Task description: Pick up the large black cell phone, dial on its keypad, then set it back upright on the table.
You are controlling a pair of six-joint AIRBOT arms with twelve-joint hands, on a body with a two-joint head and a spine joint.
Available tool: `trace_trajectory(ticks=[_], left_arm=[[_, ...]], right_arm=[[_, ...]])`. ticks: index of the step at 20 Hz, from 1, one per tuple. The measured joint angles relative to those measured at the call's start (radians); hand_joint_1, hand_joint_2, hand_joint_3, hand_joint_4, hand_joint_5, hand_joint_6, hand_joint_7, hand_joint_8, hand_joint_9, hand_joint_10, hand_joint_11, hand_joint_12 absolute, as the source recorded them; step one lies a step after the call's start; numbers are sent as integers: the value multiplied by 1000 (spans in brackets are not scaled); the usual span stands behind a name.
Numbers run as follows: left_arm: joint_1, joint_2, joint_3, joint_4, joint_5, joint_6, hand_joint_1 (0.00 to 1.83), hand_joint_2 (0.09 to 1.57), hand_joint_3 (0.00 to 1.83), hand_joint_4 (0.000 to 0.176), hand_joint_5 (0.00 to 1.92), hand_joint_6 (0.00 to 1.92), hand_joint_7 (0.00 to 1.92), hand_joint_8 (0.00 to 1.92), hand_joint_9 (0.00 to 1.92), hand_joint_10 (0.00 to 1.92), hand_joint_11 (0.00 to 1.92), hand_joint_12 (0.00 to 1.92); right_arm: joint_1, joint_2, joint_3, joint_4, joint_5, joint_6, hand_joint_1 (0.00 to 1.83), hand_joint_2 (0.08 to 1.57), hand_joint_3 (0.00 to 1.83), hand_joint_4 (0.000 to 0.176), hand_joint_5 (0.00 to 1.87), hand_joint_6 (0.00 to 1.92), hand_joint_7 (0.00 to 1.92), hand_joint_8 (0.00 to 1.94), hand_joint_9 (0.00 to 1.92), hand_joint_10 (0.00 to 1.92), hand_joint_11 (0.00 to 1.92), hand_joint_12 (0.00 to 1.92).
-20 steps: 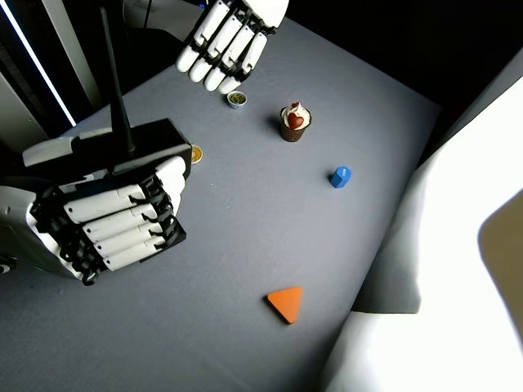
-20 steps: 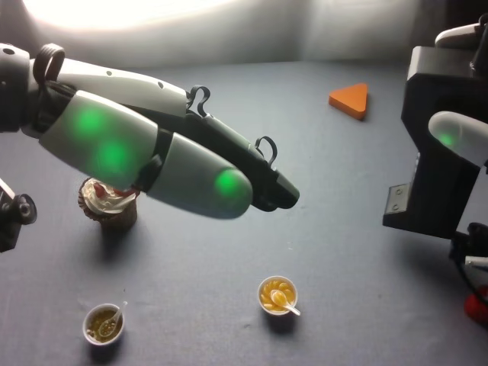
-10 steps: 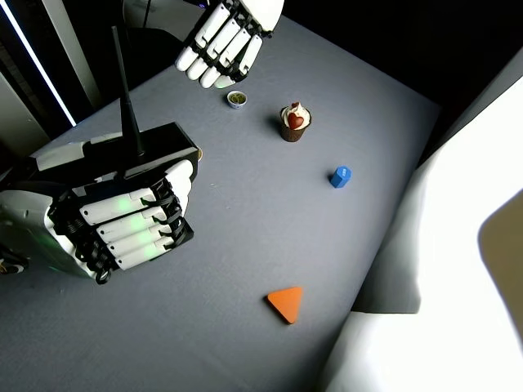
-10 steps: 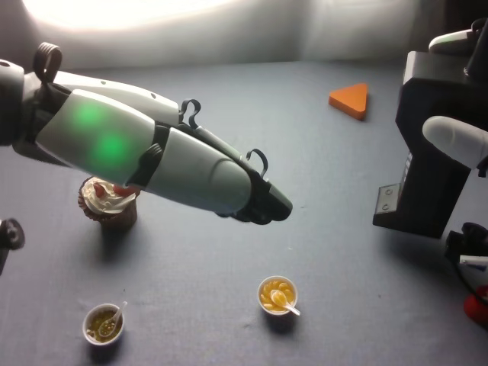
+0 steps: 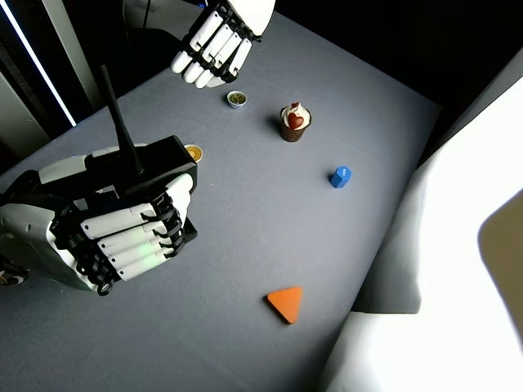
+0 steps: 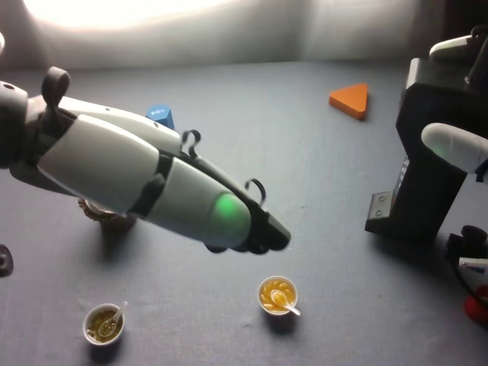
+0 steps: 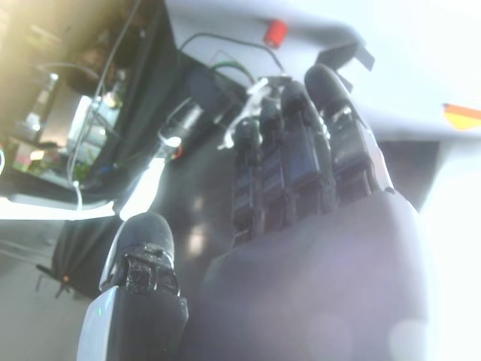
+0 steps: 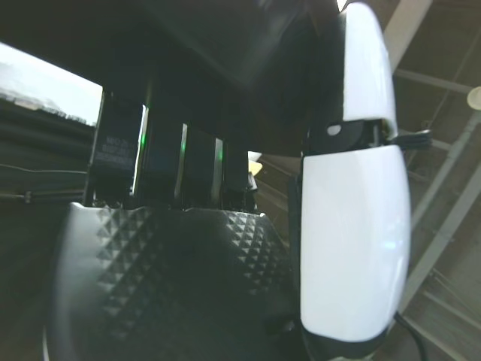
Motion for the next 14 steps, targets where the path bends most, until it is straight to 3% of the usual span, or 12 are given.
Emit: trace_trajectory(ticks=[2,5,6,7,9,10,11,12,13,14], left_arm=[[0,0,-3,9,-12,-14,19,1279,4,0,327,5,307,5,298,6,0,829],[0,0,0,36,-21,-35,82,1265,0,0,390,14,365,10,344,13,0,911],[-2,0,5,37,-22,-40,55,1271,1,0,371,3,329,2,312,4,0,876],[-4,0,9,37,-24,-44,75,1269,0,0,370,2,329,3,312,4,0,882],[-4,0,11,39,-23,-53,85,1266,0,3,358,0,333,2,315,3,0,891],[-4,0,10,39,-27,-56,89,1264,0,3,359,1,326,1,310,1,0,863],[-4,0,5,39,-28,-59,84,1267,0,4,354,1,324,1,310,0,0,841],[-4,0,-1,42,-28,-59,84,1268,0,3,359,3,330,3,322,4,0,859],[-4,0,-3,41,-33,-60,62,1276,3,0,343,0,311,0,301,1,0,857],[-4,0,-5,41,-37,-62,80,1272,1,0,355,5,318,4,306,4,0,866]], right_arm=[[-7,-6,0,-3,-1,0,1496,1075,0,0,908,781,944,968,1058,973,1051,1363],[-7,-11,14,-6,-2,0,1493,1101,0,0,937,689,885,1074,970,1095,956,1495],[-7,-11,17,-3,-1,0,1499,1073,0,0,983,626,965,965,1044,999,1009,1426],[-7,-13,20,-2,-1,0,1499,1087,4,0,858,764,951,924,1030,1046,1027,1458],[-7,-19,24,4,3,1,1499,1111,2,0,762,861,906,979,984,1119,1012,1494],[-7,-19,24,1,2,1,1496,1093,0,0,864,806,914,1008,1024,1031,1014,1432],[-7,-19,24,-1,2,1,1492,1099,2,0,878,805,898,1009,993,1072,975,1472],[-7,-19,24,-1,2,1,1493,1098,0,0,944,688,903,1020,980,1100,960,1490],[-7,-19,24,-1,2,1,1497,1088,0,0,959,636,917,1039,977,1125,1020,1424],[-7,-19,24,-2,2,1,1495,1121,0,0,889,692,851,1129,903,1219,959,1511]])
